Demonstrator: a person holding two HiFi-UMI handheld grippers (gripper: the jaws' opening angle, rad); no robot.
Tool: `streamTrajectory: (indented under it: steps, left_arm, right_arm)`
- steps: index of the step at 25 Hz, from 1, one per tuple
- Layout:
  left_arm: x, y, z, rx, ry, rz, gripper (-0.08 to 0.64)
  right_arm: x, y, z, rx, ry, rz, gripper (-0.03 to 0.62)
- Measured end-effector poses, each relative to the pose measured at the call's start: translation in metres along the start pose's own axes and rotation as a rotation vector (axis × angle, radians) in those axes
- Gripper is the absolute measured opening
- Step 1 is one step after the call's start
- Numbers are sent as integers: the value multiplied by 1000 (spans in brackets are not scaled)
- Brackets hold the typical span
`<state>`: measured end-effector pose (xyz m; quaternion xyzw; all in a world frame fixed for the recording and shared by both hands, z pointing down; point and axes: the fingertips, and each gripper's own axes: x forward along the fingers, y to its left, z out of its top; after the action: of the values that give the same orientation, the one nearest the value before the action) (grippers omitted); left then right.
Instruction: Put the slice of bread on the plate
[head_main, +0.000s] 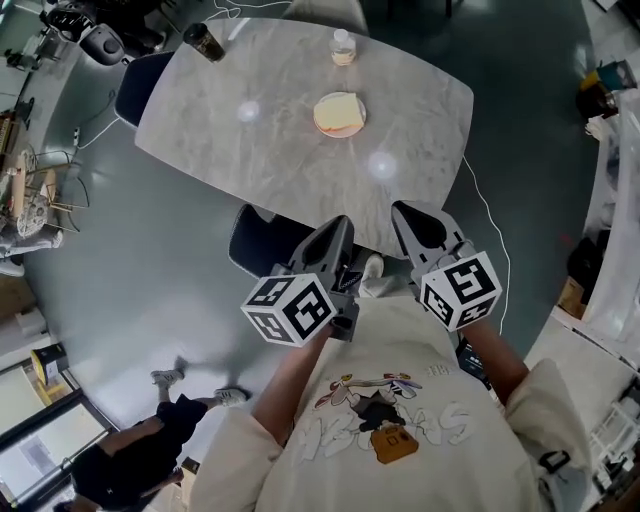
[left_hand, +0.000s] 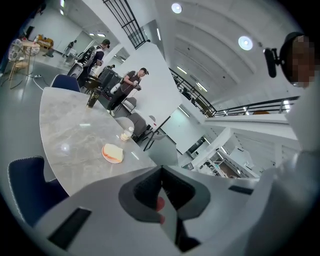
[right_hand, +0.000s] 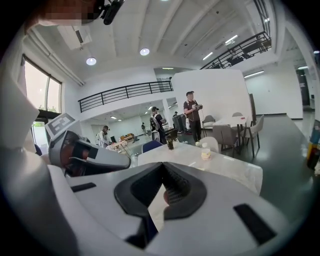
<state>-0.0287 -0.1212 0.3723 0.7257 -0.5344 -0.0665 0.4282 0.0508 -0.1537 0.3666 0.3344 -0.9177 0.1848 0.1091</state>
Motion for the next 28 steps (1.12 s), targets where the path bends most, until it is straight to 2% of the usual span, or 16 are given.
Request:
streamTrajectory:
  steps: [3, 6, 8, 17, 28]
  left_arm:
    - [-15, -10, -11, 49, 12, 7, 11]
    - [-27, -12, -9, 145, 1, 36, 11]
    - [-33, -11, -9, 179, -5, 42, 11]
    - [-46, -8, -13, 207, -18, 33, 11]
    - [-49, -13, -17, 184, -17, 25, 11]
  right_arm:
    - [-17, 10, 6, 5, -18, -15, 5]
    - [-18, 20, 23, -40, -54, -28, 5]
    - [-16, 27, 31, -56, -74, -27, 5]
    - [-19, 60, 16, -30, -55, -5, 5]
    - [-25, 63, 15, -25, -50, -17, 5]
